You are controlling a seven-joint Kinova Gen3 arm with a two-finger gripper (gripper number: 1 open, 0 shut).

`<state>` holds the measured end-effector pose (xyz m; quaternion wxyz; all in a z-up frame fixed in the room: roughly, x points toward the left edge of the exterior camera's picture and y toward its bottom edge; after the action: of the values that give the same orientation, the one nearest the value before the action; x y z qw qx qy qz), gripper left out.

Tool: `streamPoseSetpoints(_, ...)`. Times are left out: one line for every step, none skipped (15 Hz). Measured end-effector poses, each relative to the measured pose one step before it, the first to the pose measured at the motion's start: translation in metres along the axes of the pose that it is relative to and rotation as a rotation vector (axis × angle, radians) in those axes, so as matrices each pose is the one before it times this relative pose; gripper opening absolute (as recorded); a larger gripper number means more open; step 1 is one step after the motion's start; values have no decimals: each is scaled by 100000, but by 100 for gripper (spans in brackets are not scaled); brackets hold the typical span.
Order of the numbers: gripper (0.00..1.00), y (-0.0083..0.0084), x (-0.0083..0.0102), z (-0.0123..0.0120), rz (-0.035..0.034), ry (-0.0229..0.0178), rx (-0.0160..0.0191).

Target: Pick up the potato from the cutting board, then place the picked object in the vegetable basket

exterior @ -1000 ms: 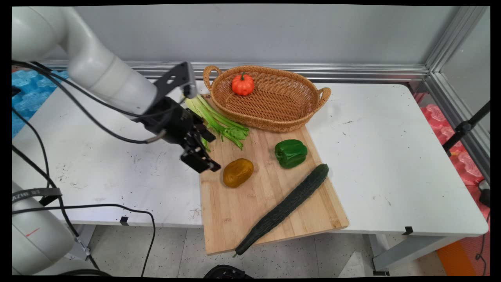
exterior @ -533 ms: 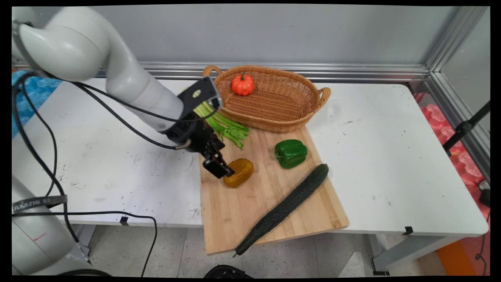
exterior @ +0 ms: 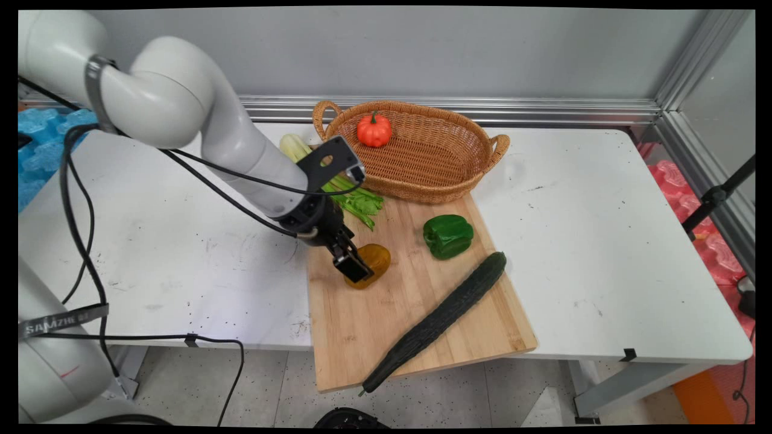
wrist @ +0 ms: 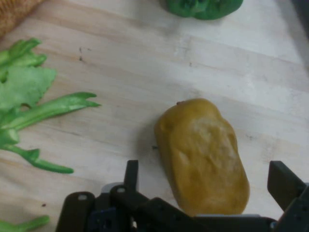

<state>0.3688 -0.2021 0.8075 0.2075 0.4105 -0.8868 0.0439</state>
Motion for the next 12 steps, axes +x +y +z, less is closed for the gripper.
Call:
streamPoseSetpoints(100, 92, 106, 306, -561, -337, 120)
streamPoseSetpoints(100, 99, 114, 339, -577, -383, 155)
streamPoseSetpoints(100, 105, 121, 358, -579, -432, 178)
streamPoseSetpoints(100, 59, 108, 288, -529, -324, 241)
streamPoseSetpoints(100, 36, 75, 210, -254, -317, 272)
streamPoseSetpoints(100, 12, 67, 185, -139, -349, 367)
streamPoseSetpoints(100, -7, 42, 127, 13, -332, 386)
streamPoseSetpoints(100, -4, 9, 82, 81, -307, 294)
streamPoseSetpoints(0, -5, 9, 64, 121, -280, 276)
streamPoseSetpoints(0, 9, -5, 42, 264, -362, 207)
streamPoseSetpoints(0, 15, -4, -9, 201, -197, 95)
streamPoseSetpoints(0, 21, 4, -25, 176, -88, 22)
